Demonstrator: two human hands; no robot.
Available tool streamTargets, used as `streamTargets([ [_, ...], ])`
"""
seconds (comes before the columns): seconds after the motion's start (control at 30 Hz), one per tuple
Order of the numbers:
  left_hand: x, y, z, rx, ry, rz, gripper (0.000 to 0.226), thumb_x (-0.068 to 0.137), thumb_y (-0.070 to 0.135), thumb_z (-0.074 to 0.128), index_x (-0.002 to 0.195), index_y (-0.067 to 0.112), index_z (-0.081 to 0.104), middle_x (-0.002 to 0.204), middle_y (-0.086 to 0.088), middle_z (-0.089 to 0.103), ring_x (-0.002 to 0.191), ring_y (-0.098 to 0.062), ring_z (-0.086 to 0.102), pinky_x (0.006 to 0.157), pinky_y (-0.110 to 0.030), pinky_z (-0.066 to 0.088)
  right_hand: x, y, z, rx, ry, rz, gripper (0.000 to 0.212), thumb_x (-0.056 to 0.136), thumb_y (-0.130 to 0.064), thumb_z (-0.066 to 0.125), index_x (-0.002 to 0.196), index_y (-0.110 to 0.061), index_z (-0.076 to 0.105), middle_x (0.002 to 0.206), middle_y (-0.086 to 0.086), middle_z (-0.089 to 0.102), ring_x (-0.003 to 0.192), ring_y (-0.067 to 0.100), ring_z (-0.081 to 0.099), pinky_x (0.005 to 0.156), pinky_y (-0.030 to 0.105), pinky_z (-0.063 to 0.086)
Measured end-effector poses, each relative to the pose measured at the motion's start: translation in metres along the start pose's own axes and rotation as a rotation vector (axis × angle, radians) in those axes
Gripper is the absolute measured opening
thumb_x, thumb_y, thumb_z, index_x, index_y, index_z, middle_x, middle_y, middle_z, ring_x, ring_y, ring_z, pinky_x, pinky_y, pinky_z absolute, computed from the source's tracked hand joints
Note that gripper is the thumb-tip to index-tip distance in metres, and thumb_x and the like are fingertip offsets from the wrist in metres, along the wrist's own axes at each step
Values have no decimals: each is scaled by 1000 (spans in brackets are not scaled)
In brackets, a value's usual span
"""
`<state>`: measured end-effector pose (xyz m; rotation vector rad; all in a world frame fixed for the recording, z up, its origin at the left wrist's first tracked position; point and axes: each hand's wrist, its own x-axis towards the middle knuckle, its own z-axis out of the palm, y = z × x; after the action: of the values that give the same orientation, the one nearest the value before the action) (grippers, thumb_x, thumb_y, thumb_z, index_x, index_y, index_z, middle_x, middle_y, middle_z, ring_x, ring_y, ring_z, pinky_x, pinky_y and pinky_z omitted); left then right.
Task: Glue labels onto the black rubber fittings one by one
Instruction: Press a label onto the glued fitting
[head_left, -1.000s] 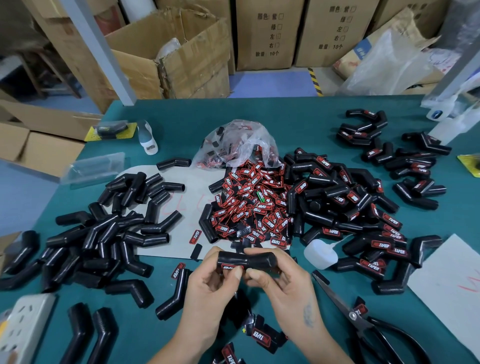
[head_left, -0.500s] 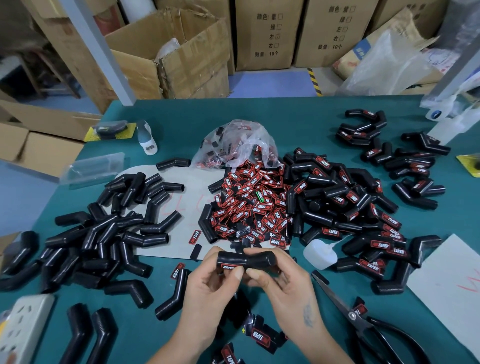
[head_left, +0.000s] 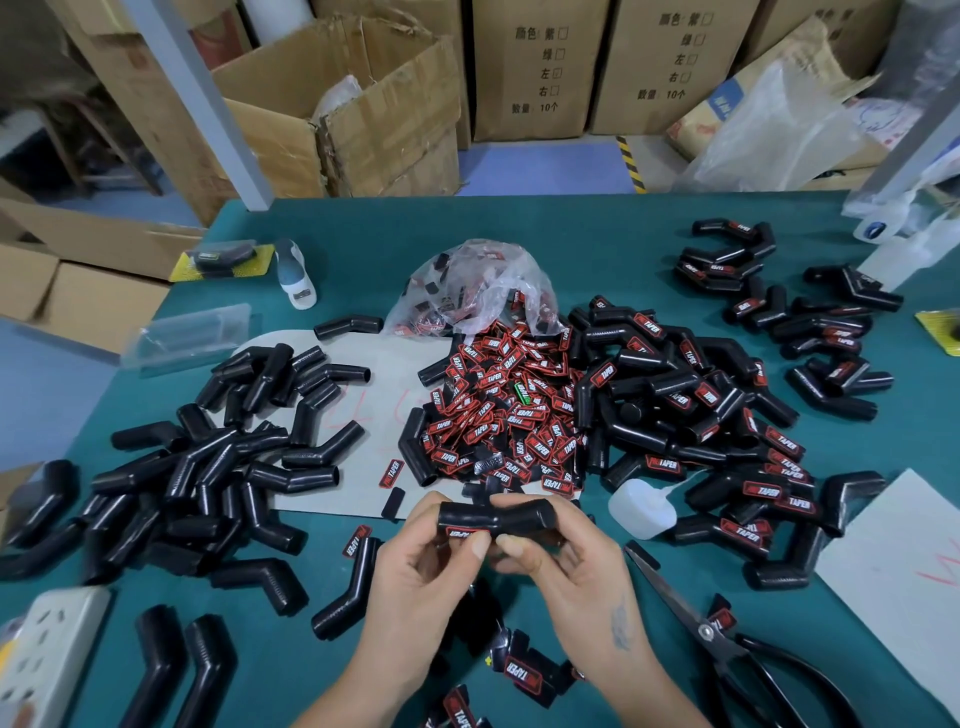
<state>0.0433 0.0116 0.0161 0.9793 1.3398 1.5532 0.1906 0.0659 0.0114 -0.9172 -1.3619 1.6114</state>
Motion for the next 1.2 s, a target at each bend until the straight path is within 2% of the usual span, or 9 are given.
streamTargets([
  [0.27,0,-2,1,-4,44,-9,23,90,26,72,109,15,79,109,-16,67,104,-41,59,94,-37,49,0,-3,4,-14,12,8,26,94,-31,74,120,-34,76,112,5,74,96,31,76,80,36,63],
  [0.43,5,7,-3,44,-75,14,25,97,25,68,114,11,78,114,-14,70,115,-28,65,99,-26,50,1,-8,1,45,19,54,25,93,-32,73,118,-32,76,109,8,76,97,29,75,81,33,63],
  [0.6,8,12,-9,123,-136,7,24,97,27,63,113,23,80,116,-11,72,115,-24,66,101,-25,50,3,-14,1,64,28,115,21,91,-36,76,112,-36,78,102,6,78,93,23,76,80,32,63],
  [0.7,9,10,-12,139,-130,-22,21,93,31,66,108,28,81,110,-15,72,105,-30,66,95,-28,51,2,-15,1,81,31,138,19,89,-33,76,108,-36,79,97,8,78,89,23,75,80,33,64],
  [0.77,9,6,-10,150,-90,-20,20,89,32,69,104,28,82,99,-21,68,88,-35,60,82,-30,48,1,-16,2,91,25,135,18,89,-29,75,106,-34,80,94,11,77,86,23,74,79,33,63],
  [0.83,8,4,-9,150,-48,3,18,87,31,71,100,32,83,81,-18,58,69,-20,46,69,-22,40,1,-16,3,106,16,139,18,88,-27,75,105,-32,80,91,12,76,84,21,74,78,32,63],
  [0.9,6,2,-8,144,-31,17,19,87,31,70,101,34,82,72,-10,45,66,-5,39,66,-16,37,0,-16,4,102,12,145,18,88,-25,76,104,-32,80,89,12,76,83,20,74,77,32,62],
  [1.07,5,-2,-9,92,-101,-72,31,91,37,71,117,22,79,98,-34,58,96,-29,52,90,-43,43,2,-17,1,81,30,142,12,91,-27,76,103,-30,80,88,11,75,83,22,73,78,34,63],
  [1.2,7,-2,-10,77,-77,-48,27,89,33,73,112,20,81,101,-36,58,95,-30,53,90,-42,45,1,-18,2,81,25,153,15,90,-24,76,102,-32,80,90,12,75,82,21,73,77,33,63],
])
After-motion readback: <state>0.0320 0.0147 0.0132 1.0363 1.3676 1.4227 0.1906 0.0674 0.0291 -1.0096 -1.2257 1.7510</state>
